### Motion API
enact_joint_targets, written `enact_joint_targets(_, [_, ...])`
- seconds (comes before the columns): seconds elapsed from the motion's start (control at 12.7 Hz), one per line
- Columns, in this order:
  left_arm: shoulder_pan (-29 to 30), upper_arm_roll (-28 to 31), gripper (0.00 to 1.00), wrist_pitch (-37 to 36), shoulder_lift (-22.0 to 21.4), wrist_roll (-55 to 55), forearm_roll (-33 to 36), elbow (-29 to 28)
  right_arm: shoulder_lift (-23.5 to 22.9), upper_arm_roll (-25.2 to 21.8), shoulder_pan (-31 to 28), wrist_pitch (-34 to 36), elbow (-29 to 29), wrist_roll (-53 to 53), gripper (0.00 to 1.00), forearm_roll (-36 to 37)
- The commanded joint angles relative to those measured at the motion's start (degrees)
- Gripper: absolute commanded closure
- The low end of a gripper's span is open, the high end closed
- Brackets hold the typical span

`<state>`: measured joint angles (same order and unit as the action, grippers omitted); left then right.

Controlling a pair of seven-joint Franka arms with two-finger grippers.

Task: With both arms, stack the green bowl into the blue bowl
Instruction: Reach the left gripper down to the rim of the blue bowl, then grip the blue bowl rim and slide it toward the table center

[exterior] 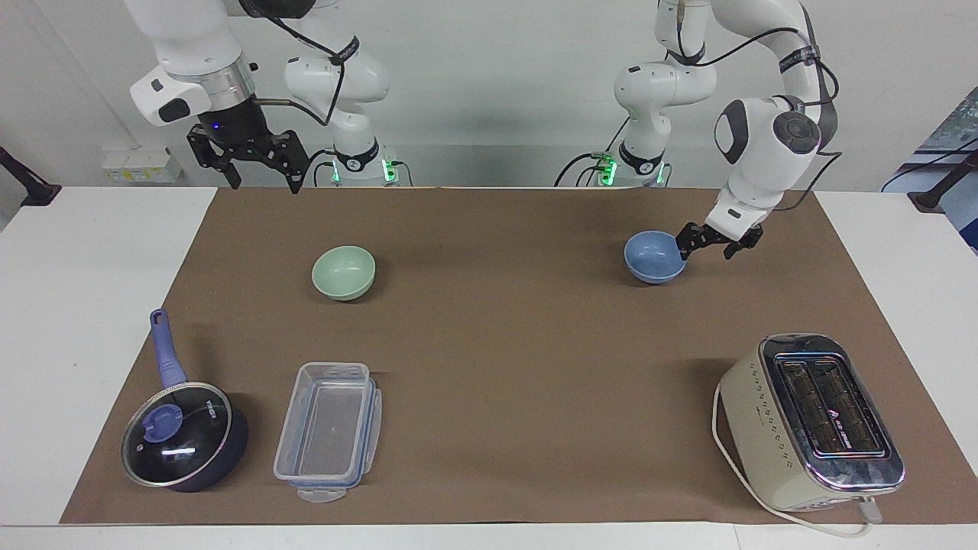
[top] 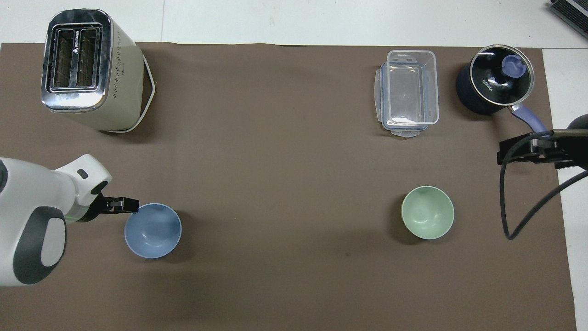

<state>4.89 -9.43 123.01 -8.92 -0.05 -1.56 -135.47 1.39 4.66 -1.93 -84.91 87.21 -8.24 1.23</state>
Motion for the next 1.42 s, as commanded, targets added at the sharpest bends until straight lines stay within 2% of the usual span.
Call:
enact_joint_targets(0.0, [-1.7,0.6,0.00,7.6,-1.8,0.4,-0.2,-7.5,-0.3,0.3,-0.5,-0.4,-0.5,-0.5,0.00,-0.3])
enact_joint_targets(0.08, [-2.0,0.6,0.00,9.0,-1.4,0.3,-0.2,-8.7,-0.3,0.3,-0.5,-0.4,-0.5,-0.5,0.00,-0.3])
enact_joint_targets(0.16, [-2.2,0.6,0.08,10.4,-1.1,0.3,-0.2,-9.5,-0.2,0.3,-0.5,-0.4,-0.4,-0.6,0.00,-0.3])
enact_joint_targets(0.24, [-2.1,0.6,0.63,11.5,-0.7,0.2,-0.2,-10.1,-0.2,0.3,-0.5,-0.4,-0.4,-0.6,0.00,-0.3])
enact_joint_targets(0.32, [-2.0,0.6,0.97,11.5,-0.7,0.3,-0.2,-10.1,-0.2,0.3,-0.5,-0.4,-0.4,-0.6,0.00,-0.3])
enact_joint_targets(0.39, [-2.0,0.6,1.00,11.4,-0.7,0.3,-0.2,-10.0,-0.2,0.3,-0.5,-0.5,-0.4,-0.6,0.00,-0.3])
enact_joint_targets(0.71, [-1.9,0.6,1.00,9.4,-1.3,0.0,-0.2,-8.4,-0.2,0.3,-0.5,-0.4,-0.3,-0.5,0.00,-0.3])
enact_joint_targets(1.11, [-2.2,0.6,1.00,-6.4,-2.2,-0.6,-1.9,3.5,-0.2,0.2,-0.7,-0.5,-0.3,-0.3,0.00,-0.2])
enact_joint_targets(1.34, [-5.9,-0.2,1.00,-6.8,-2.2,-4.1,-5.0,5.7,-0.2,0.1,-0.8,-0.5,-0.3,-0.4,0.00,-0.2])
